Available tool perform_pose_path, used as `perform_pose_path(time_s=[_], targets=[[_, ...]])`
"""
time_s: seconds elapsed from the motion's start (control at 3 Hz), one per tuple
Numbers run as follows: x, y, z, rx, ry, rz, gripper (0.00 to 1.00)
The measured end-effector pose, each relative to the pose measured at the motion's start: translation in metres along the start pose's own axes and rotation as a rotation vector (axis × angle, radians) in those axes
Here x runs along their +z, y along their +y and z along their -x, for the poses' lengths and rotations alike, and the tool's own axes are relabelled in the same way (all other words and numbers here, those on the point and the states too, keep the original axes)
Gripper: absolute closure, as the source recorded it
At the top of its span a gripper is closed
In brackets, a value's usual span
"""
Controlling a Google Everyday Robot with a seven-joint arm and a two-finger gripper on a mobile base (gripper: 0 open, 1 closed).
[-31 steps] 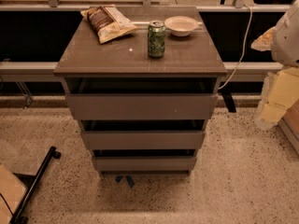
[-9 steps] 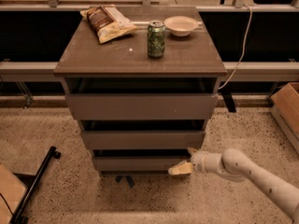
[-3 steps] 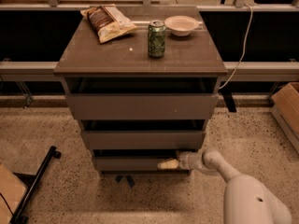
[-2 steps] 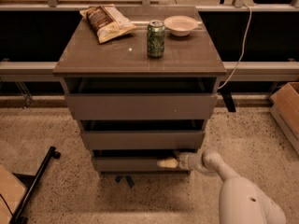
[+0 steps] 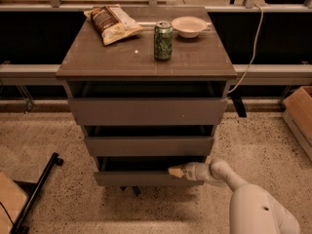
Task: Open bottom drawer
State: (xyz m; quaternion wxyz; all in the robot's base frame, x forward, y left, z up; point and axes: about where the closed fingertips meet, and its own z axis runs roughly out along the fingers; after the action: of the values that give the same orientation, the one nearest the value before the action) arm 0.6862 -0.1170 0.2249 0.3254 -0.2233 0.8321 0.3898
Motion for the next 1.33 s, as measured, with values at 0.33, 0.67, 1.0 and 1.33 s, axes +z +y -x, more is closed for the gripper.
perform_pose_path(time_s=[0.33, 0.67, 1.0, 1.33], targets=[[-0.01, 0.02, -0.017, 0.061, 0.025, -0.006, 0.96], [-0.056, 0.024, -0.007, 0.139, 0.001, -0.11, 1.0], [-0.095, 0.04, -0.015, 0.236, -0.011, -0.224, 0.97], [-0.083, 0.053, -0.031, 0.239, 0.016, -0.195, 0.73]])
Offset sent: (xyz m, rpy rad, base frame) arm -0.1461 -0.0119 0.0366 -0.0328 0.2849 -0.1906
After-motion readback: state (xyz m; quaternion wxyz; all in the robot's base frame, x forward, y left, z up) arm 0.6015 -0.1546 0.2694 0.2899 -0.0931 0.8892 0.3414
